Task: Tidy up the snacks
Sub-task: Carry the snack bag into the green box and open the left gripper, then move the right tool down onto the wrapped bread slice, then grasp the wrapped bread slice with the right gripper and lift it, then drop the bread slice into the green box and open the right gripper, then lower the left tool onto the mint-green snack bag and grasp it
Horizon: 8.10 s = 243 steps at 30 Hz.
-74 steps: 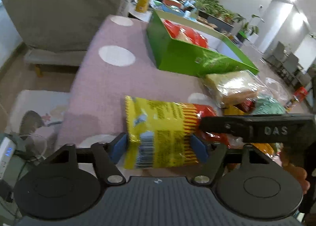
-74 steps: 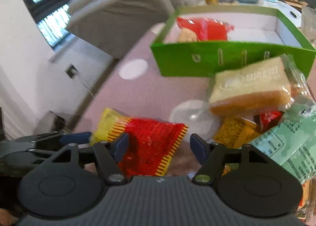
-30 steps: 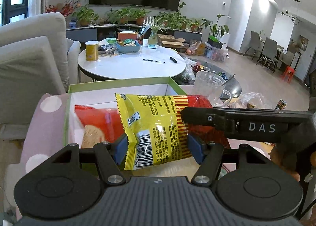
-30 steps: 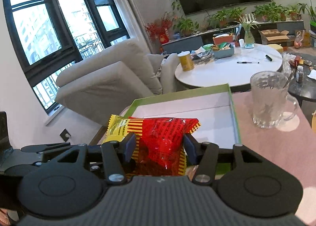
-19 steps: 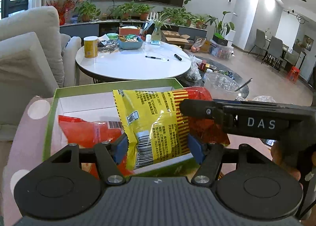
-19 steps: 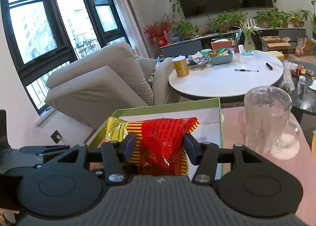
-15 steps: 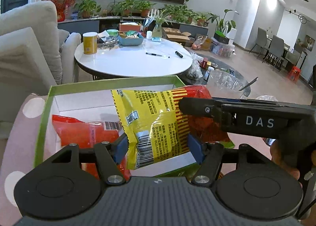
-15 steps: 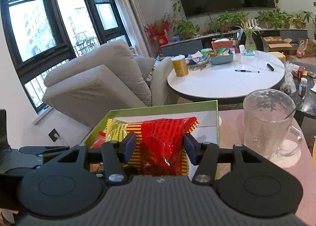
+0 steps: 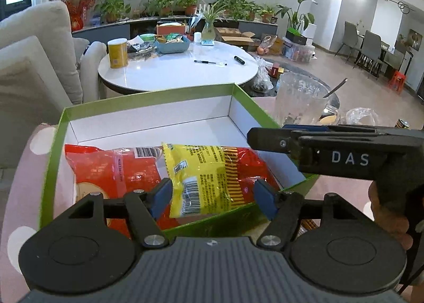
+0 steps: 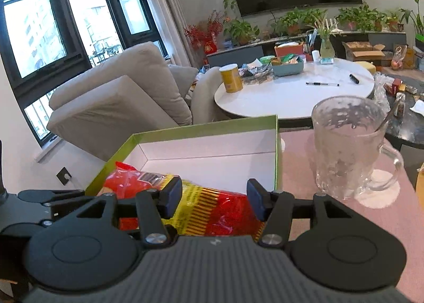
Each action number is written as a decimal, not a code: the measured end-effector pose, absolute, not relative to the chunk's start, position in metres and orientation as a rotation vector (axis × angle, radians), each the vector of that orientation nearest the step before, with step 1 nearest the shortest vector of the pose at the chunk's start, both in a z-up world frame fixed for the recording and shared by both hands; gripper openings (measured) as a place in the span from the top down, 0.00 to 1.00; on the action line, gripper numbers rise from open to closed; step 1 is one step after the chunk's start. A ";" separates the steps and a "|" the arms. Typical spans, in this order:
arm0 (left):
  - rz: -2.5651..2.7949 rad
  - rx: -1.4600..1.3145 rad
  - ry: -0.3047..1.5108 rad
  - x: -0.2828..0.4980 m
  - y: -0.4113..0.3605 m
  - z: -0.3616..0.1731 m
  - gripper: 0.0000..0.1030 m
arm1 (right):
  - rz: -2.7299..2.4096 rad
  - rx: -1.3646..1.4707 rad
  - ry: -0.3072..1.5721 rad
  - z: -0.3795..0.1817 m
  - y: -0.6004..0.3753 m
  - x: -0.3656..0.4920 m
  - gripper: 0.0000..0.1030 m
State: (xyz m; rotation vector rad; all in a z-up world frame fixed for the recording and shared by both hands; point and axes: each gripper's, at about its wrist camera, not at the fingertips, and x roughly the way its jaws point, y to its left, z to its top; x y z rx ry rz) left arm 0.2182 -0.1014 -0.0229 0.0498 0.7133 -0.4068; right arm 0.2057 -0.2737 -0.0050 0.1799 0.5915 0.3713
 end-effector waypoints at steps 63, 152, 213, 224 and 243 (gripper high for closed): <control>-0.298 -0.163 0.801 0.147 0.024 -0.067 0.26 | 0.306 0.123 0.969 -0.041 -0.171 0.162 0.26; -0.349 0.060 0.630 0.311 -0.120 -0.028 0.36 | 0.268 0.191 0.645 -0.013 -0.268 0.291 0.50; -0.463 0.293 0.742 0.044 -0.112 -0.054 0.13 | 0.226 0.179 0.719 -0.027 -0.267 0.085 0.43; -0.207 0.178 0.702 0.069 -0.053 -0.047 0.14 | 0.208 0.192 0.764 -0.036 -0.268 0.082 0.43; -0.347 0.148 0.770 0.064 -0.068 -0.064 0.12 | 0.231 0.132 0.799 -0.040 -0.241 0.091 0.43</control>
